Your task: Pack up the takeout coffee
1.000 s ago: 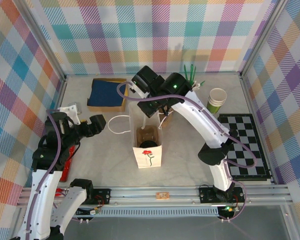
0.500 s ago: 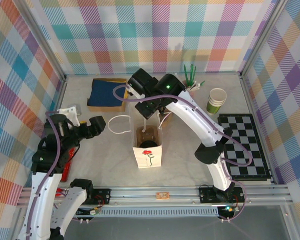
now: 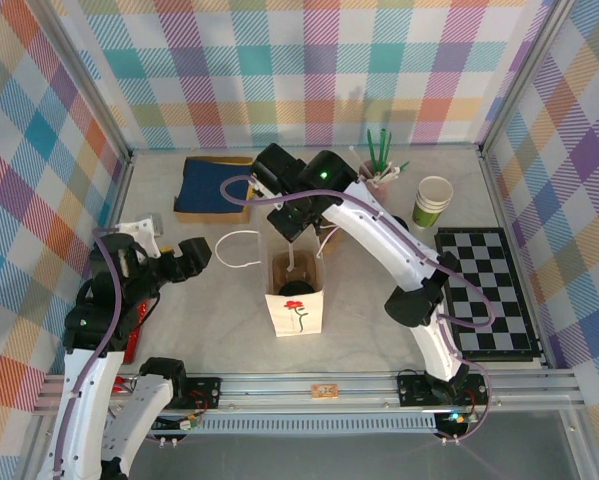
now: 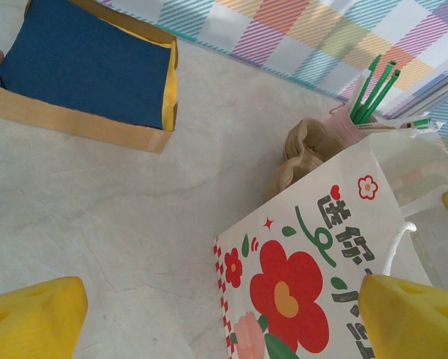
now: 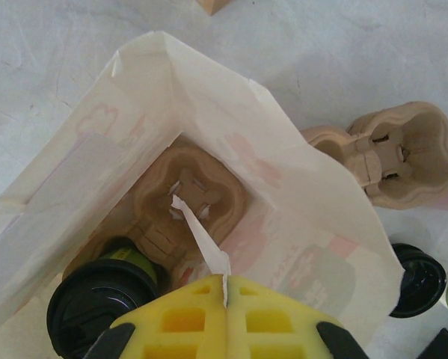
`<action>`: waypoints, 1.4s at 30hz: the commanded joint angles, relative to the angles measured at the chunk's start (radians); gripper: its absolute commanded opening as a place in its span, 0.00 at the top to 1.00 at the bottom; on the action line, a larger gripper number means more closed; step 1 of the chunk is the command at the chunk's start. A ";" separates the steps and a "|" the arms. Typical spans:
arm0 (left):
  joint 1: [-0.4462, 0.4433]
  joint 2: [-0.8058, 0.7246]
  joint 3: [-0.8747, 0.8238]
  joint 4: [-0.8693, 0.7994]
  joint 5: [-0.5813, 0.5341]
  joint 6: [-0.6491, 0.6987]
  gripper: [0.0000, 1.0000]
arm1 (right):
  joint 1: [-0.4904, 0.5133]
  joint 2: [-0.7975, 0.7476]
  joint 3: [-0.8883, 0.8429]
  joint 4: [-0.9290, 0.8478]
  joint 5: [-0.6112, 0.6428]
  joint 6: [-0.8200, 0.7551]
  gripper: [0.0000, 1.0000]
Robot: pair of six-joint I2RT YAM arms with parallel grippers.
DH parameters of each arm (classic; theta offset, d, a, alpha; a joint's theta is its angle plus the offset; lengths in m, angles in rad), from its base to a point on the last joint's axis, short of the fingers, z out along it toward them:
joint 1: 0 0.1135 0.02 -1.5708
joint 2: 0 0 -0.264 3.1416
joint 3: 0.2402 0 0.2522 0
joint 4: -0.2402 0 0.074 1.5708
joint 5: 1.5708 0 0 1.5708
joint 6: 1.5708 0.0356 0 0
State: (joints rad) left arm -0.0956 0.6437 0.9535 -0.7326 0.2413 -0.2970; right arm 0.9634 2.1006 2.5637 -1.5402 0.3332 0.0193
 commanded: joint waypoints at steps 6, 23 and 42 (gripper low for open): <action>0.011 -0.024 -0.014 -0.011 -0.010 0.010 0.07 | 0.009 -0.007 -0.039 0.034 0.007 0.033 1.00; 0.010 -0.029 -0.015 -0.024 -0.001 -0.001 0.07 | 0.011 -0.012 -0.094 0.071 0.033 0.048 1.00; 0.010 -0.027 -0.018 -0.021 -0.002 0.001 0.07 | 0.011 -0.029 -0.133 0.098 0.033 0.060 0.95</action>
State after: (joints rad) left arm -0.0956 0.6258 0.9447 -0.7433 0.2417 -0.2977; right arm 0.9634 2.1002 2.4390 -1.4517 0.3595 0.0669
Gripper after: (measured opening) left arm 0.934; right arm 0.055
